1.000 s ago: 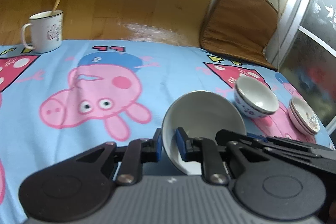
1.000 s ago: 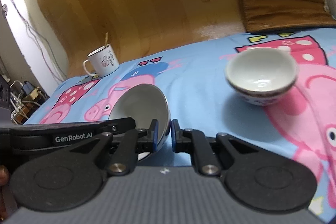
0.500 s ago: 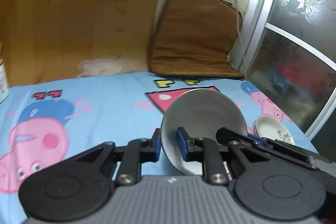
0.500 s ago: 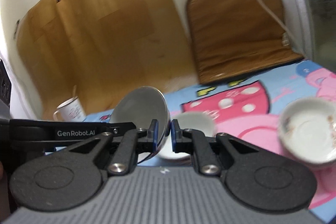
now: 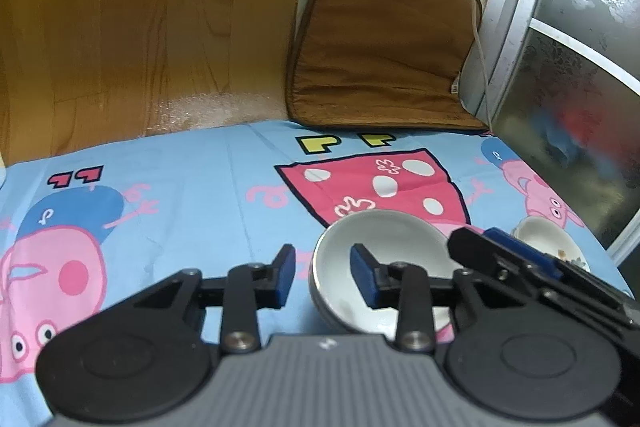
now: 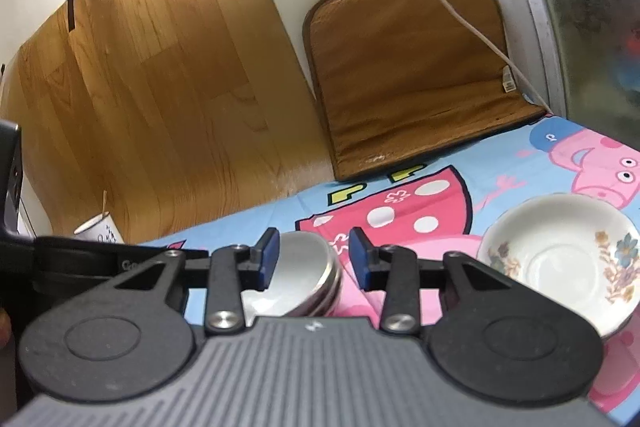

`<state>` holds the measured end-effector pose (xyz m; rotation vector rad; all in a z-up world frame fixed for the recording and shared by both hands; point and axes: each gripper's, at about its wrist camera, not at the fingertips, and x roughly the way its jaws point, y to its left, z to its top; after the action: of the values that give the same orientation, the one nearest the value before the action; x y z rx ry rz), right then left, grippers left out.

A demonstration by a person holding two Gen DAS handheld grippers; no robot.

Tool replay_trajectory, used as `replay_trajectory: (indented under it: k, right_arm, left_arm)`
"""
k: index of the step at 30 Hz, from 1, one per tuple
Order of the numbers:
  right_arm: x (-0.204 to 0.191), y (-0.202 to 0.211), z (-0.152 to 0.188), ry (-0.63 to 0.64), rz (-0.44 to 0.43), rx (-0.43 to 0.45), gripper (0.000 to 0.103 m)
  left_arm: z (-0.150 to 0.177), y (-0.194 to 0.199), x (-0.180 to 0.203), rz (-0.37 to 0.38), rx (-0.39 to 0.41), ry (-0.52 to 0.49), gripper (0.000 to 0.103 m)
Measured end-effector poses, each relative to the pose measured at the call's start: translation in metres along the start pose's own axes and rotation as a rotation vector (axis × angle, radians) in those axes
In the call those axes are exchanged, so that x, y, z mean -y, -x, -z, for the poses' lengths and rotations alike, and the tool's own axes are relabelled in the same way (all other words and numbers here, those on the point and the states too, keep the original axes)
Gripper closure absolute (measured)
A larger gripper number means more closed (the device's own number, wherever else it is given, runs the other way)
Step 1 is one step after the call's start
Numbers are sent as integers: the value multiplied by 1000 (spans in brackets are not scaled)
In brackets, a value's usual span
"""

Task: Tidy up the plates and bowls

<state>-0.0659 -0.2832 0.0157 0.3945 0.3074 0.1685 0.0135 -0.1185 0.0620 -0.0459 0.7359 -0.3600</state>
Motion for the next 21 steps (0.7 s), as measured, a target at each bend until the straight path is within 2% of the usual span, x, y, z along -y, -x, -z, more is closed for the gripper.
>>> replay_trajectory:
  k: [4,6,15,21]
  right_arm:
    - [3,4,1,-22,-3,-2,61]
    - [3,7,2,-24,-4,-2,61]
    - [9,34,15,-53,-13,28,59]
    - [10,37,30,-88,-7,-28,59]
  left_arm:
    - [1,8,-1,-7,9,9,68]
    - [3,11,0,-19,13,6,62]
    - [24,33,-7,-48,24,45,56]
    - [45,45,-15,-67,40,50,56]
